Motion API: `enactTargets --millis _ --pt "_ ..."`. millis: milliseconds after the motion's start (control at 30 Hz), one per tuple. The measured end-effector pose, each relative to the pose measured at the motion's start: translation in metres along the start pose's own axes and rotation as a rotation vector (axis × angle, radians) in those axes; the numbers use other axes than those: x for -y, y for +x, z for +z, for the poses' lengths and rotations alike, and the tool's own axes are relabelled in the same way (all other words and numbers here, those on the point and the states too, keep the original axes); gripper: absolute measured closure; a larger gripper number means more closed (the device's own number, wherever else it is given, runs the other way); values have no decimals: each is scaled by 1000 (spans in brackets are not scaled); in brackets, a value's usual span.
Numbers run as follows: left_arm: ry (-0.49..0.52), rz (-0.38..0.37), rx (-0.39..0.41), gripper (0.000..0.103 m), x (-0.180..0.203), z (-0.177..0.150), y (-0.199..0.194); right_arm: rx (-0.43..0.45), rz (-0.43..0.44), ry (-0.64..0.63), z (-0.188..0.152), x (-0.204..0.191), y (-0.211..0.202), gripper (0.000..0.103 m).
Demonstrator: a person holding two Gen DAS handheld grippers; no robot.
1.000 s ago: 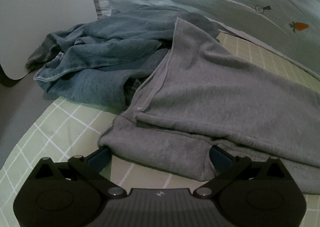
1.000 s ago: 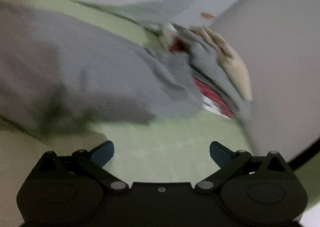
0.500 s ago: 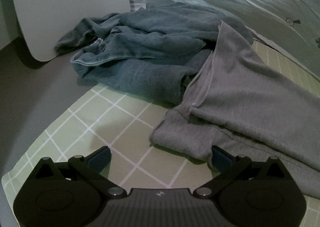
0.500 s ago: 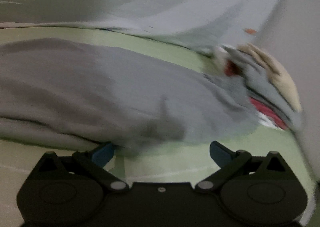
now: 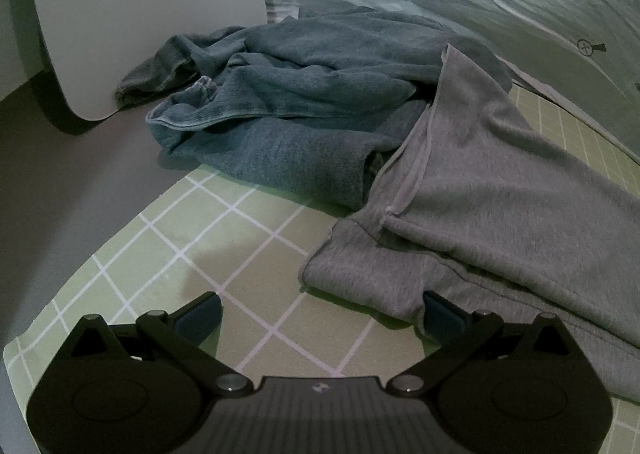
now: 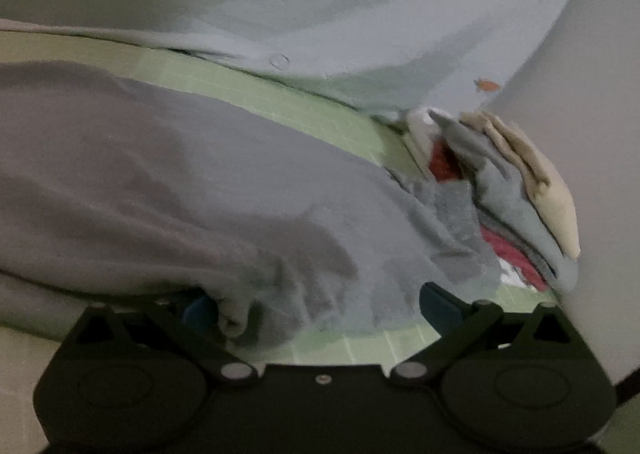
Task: Fold clothes
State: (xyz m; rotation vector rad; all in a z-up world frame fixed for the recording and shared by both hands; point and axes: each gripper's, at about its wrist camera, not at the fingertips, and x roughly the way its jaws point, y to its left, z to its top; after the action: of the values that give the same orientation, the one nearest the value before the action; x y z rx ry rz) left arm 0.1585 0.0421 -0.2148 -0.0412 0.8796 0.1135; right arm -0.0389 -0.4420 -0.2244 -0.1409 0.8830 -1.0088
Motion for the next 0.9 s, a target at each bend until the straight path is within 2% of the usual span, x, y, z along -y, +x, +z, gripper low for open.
enactTargets --millis 67,133,200,233,300,400,467,500,567,600,633,733,833,900 --pt "1 -2 0 0 0 0 0 -32 -32 -14 -4 4 5 0" --pt "0 -2 -2 0 0 0 0 -44 -113 -58 -11 9 6 0" --pt "-2 -2 -5 0 -1 1 0 -87 -199 -48 -20 20 11 0" --pt "-3 -2 -7 0 -1 2 0 -123 -209 -21 -25 27 14 0" --pt "-4 -1 -25 0 0 4 1 -147 -190 70 -31 47 17 0" --pt "-20 8 -69 0 0 10 1 -146 -144 134 -32 59 12 0" --pt "-40 -2 -34 3 1 11 -10 -138 -90 137 -30 53 9 0" --pt "-51 -8 -15 5 2 12 -16 -134 -62 138 -29 50 7 0" --pt "-76 -32 27 20 3 13 -29 -115 -53 108 -26 37 6 0" --pt "-102 -65 43 24 4 14 -34 -106 -48 93 -24 30 5 0" --pt "-129 -100 59 33 4 16 -38 -102 -39 91 -22 27 4 0" --pt "-162 -224 55 53 12 21 -36 -92 -24 93 -19 19 3 0" --pt "-186 -240 38 58 21 27 -22 -82 -19 107 -21 19 4 0" --pt "-218 -202 18 56 23 31 -9 -75 -10 145 -25 24 6 0"
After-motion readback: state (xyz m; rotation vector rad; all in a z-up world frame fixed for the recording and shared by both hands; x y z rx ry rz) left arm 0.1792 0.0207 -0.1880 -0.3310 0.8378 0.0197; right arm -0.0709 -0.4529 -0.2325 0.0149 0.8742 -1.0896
